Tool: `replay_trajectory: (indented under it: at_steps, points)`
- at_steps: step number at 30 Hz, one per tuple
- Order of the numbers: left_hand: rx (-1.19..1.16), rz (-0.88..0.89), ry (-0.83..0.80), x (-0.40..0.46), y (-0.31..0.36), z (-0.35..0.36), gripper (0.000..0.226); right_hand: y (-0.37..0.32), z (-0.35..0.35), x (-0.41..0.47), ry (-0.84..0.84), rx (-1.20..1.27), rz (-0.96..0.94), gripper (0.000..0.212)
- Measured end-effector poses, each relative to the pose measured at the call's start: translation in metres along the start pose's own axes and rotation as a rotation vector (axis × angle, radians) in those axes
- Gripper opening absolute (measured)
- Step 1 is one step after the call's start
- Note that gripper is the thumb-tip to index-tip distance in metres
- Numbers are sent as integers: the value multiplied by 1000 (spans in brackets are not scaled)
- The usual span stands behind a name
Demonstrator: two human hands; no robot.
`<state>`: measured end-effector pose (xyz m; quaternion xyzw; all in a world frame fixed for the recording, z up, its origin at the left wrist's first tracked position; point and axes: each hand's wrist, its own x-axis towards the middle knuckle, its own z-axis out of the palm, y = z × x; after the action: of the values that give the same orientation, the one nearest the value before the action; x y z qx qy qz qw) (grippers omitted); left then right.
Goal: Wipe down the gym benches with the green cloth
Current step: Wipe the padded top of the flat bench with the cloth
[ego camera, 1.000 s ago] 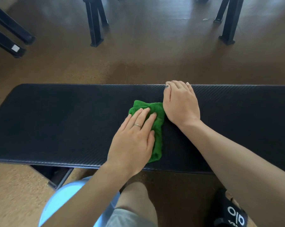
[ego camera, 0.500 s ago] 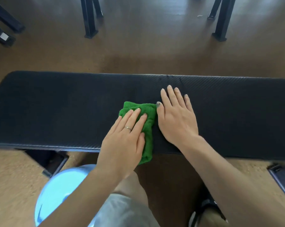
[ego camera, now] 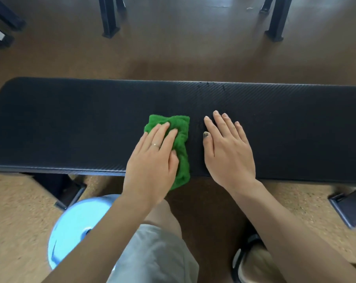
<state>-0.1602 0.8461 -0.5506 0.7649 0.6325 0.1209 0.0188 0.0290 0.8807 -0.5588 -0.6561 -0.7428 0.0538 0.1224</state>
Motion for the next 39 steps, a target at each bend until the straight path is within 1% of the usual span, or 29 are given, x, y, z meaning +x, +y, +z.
replay_trajectory:
  at_steps: [2, 4, 6, 7, 9, 12, 16, 18, 20, 22, 24, 25, 27, 28, 29, 31, 34, 36, 39]
  points:
    - [7, 39, 78, -24, -5, 5, 49, -2, 0, -1, 26, 4, 2, 59]
    - [7, 59, 228, -25, -5, 17, 43, -4, 0, 0, 63, 20, 11, 57]
    - [-18, 22, 373, -14, -1, 25, 42, -5, 1, 2, 97, 39, 17, 56]
    - [-32, 0, 395, -9, 2, 26, 44, -6, 0, 4, 112, 53, 19, 56]
    - [-21, 3, 337, -4, 9, 26, 47, -7, 1, 6, 140, 75, 22, 56]
    - [42, 61, 273, -8, 20, 30, 45, -7, 2, 4, 147, 80, 19, 57]
    - [-3, 137, 317, -14, 39, 45, 39, -5, 0, 3, 129, 72, 15, 61]
    - [8, 226, 354, -12, 27, 43, 37, -3, 0, 6, 112, 70, 5, 62]
    - [45, 330, 377, -11, -5, 32, 38, 1, -1, 9, 108, 40, -22, 61]
    - [72, 377, 394, -13, -41, 21, 39, 14, -5, 9, 95, -49, -28, 60]
    - [80, 335, 428, -18, -60, 18, 38, 35, -11, 5, 81, -92, 24, 60]
    - [67, 273, 441, -19, -58, 20, 38, 44, -13, 2, 85, -69, 60, 61]
    - [34, 114, 441, -18, -31, 27, 41, 52, -14, -2, 138, 0, 94, 61]
    - [23, 75, 424, -17, -11, 32, 43, 51, -13, -4, 179, 20, 97, 59]
    - [14, 85, 402, -14, 11, 37, 43, 49, -11, -5, 218, 32, 101, 57]
    - [2, 154, 358, -4, 52, 45, 41, 48, -9, -5, 282, 53, 108, 53]
    - [-14, 207, 321, 6, 93, 51, 37, 53, -11, -5, 303, 93, 107, 52]
    - [-6, 282, 299, 6, 83, 47, 37, 55, -11, -6, 301, 117, 106, 52]
    - [41, 419, 282, 2, 25, 28, 41, 57, -9, -6, 303, 143, 105, 53]
